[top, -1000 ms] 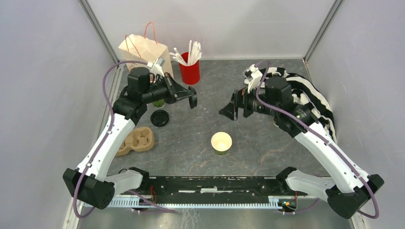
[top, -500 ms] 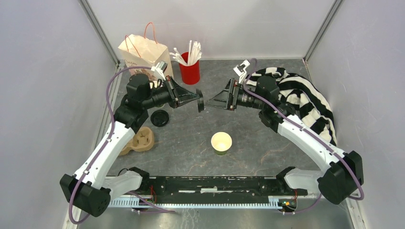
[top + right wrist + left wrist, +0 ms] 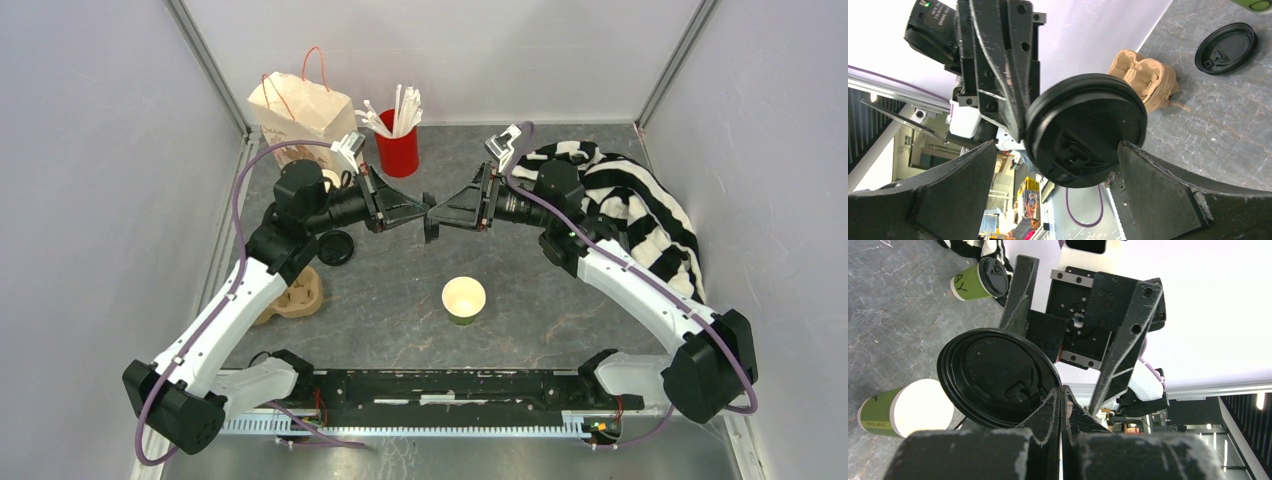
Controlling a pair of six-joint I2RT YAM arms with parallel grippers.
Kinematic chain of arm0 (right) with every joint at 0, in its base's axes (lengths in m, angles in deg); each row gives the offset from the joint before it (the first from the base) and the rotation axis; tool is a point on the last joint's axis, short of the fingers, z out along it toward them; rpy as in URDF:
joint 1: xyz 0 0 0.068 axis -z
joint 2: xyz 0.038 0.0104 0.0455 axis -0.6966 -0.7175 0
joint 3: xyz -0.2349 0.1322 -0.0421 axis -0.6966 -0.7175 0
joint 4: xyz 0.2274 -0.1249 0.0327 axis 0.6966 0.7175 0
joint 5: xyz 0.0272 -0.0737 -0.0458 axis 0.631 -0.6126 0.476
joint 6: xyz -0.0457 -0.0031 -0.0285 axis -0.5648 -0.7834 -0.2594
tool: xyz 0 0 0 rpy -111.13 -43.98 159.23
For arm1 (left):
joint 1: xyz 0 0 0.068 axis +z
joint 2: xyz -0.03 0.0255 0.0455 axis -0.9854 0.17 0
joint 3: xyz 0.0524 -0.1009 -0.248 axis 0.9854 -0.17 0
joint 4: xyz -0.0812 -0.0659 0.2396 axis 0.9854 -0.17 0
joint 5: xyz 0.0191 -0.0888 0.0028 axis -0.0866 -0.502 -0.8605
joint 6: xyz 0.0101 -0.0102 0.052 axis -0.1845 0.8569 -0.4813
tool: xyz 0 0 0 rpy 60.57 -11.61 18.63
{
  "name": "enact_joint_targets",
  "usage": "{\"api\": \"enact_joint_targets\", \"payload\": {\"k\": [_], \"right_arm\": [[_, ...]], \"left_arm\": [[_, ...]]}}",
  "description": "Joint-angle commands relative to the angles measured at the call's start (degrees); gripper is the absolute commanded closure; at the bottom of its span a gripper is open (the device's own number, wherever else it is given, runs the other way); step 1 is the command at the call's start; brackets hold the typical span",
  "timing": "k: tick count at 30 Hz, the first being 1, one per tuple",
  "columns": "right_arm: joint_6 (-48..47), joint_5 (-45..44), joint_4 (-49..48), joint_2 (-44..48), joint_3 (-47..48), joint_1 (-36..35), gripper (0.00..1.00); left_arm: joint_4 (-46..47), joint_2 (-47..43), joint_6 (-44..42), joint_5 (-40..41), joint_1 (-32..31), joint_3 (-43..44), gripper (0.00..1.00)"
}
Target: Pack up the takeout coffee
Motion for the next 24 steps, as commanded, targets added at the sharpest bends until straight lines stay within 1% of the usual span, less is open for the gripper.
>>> {"api": "enact_joint_targets", "payload": {"k": [1,7,15,24], "right_arm": [[0.6,1.0,-3.1,1.6,-2.3,1.1,0.02],[0.6,2.2,-3.4,2.7,-3.9,2.4,0.02],[4.6,3.0,-9.7,2.0,-5.4,2.4,0.02],[7.9,3.1,-14.1,0.9,-6.3,2.1,0.02]], "left_arm": [[2.7,-1.4,1.8,0.4,-0.4,0.6,0.98],[1.7,-1.7,1.0,0.2,-0.4,1.0,0.98],[2.7,-2.0,1.7,-0.4,-0.4,1.0,0.98],[4.5,-2.2,2.5,-1.2,-0.4,0.6,0.98]]}}
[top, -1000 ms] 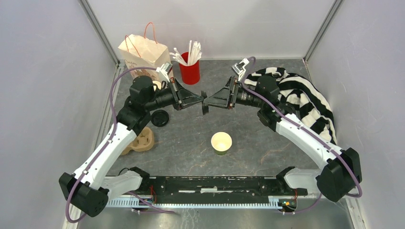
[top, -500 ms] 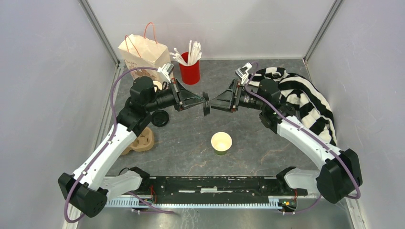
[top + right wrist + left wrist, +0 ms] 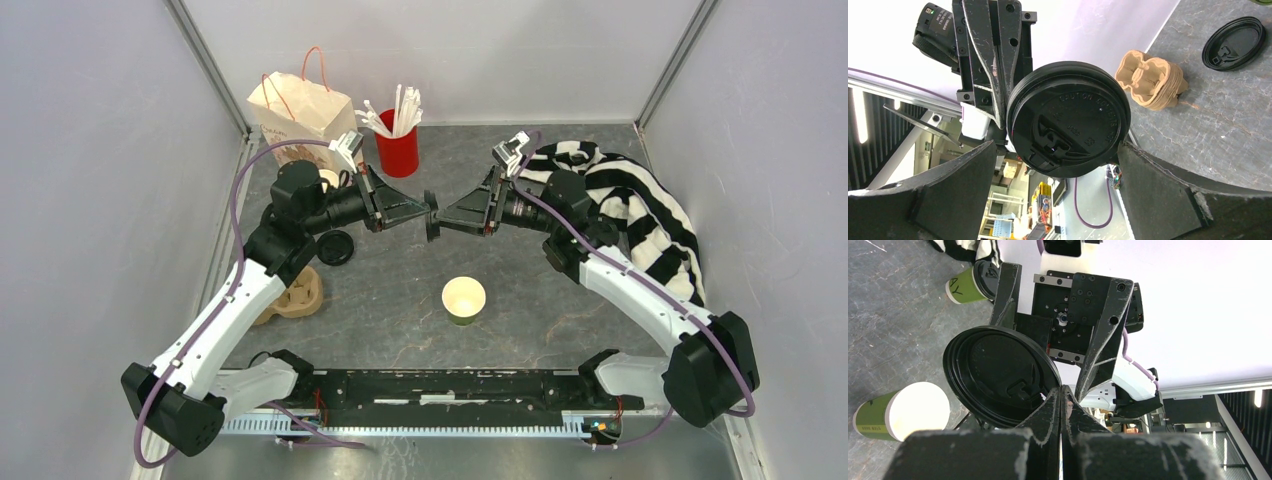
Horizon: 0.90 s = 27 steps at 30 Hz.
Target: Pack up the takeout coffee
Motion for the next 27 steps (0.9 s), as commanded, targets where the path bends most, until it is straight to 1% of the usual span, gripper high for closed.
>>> {"api": "enact_joint_targets", "payload": {"k": [1,27], "right_arm": [[2.6,1.2,-7.1,-0.2,-0.6,0.0,0.02],[4.7,1.0,-11.3,-1.9,-1.5,-0.4,0.02]], "left_arm": [[4.2,-1.6,2.4,-1.2,-0.2,0.5,0.98],[5.6,-0.6,2.2,-2.2,-1.8,-0.3,0.98]]}}
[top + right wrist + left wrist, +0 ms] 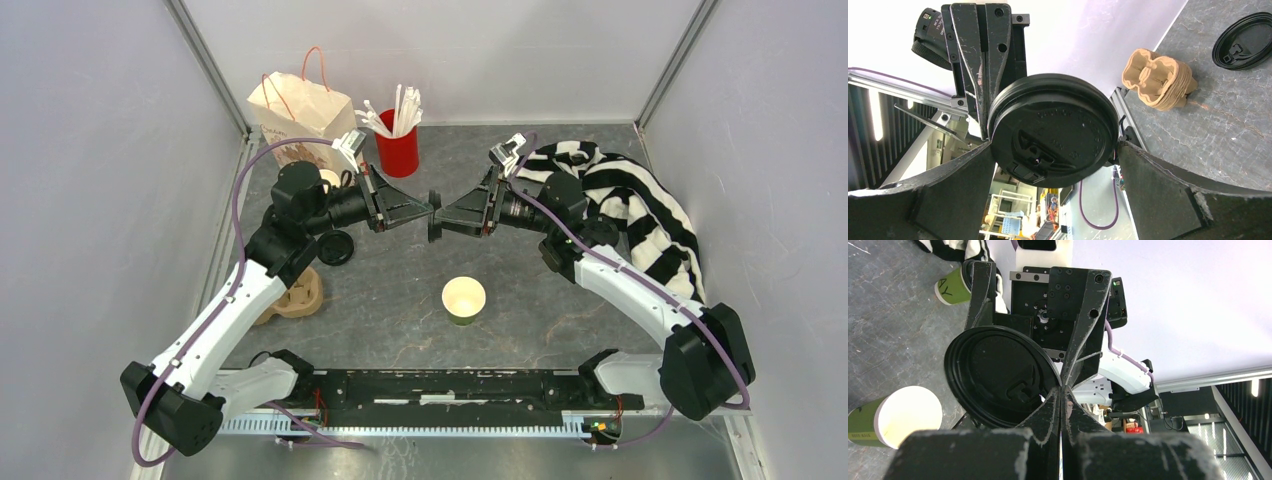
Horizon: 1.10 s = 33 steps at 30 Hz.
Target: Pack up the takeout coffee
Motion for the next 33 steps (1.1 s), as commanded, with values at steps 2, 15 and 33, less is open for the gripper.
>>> {"api": "enact_joint_targets", "payload": {"k": [2,15,33], "right_arm": [[0.9,0.8,-5.4,0.1,-0.2,-0.2,0.02],[1.8,0.9,-7.1,0.2,-0.7,-0.2,0.07],[-7.7,-0.1,5.8,3.3,-0.8,-0.1,0.16]], "left_arm": [[3.1,-0.6,1.6,-1.8,-0.5,-0.3,0.98],[2.9,-0.8,1.5,-1.9,-0.8,-0.3,0.98],[-1.3,-2.2,-0.6,1.4,-0.8,-0.6,0.72]]}}
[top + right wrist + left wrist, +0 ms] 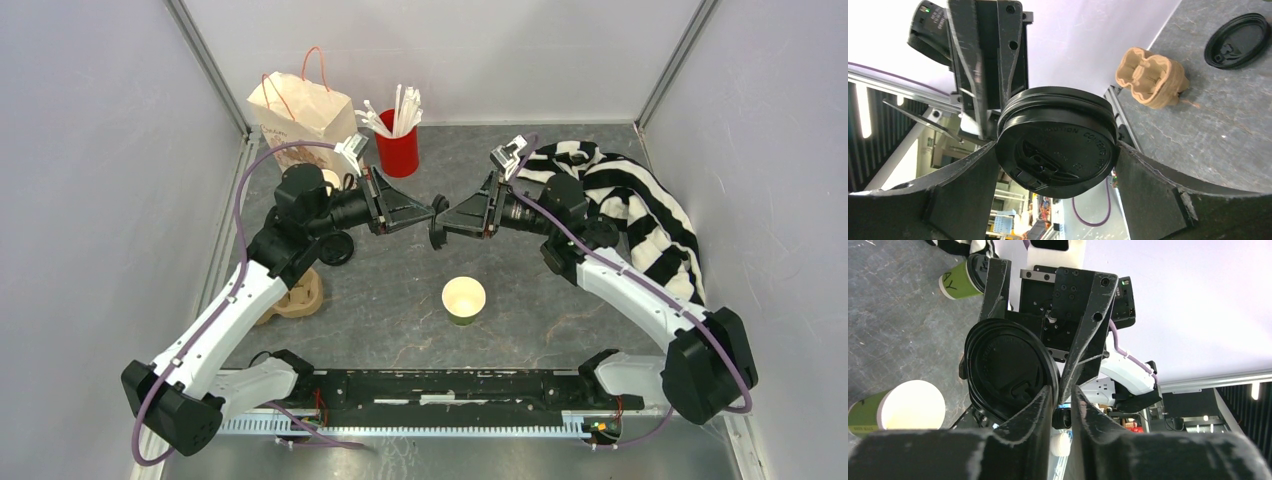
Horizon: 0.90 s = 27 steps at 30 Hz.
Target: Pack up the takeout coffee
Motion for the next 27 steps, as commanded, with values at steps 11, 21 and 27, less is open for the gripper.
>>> {"api": "enact_joint_targets", "payload": {"k": [11,21,27], "right_arm": [[-55.6,-19.2,65.9,5.9,12.4,-1.2,0.17],[-63.4,-45.3,89.7,-3.2,27.4,-20.4,0.19],[-61.7,-50.8,90.7,-9.3,28.7,-26.6,0.18]], "left_arm": [[-25.5,-4.2,-11.8,14.2,-0.3,1.5,0.29],[-25.3,-5.6,-9.2,14.3,-1.3,-9.9,0.18],[-24.3,-6.8,-9.6,15.0,-1.4,-14.6,0.17]]}}
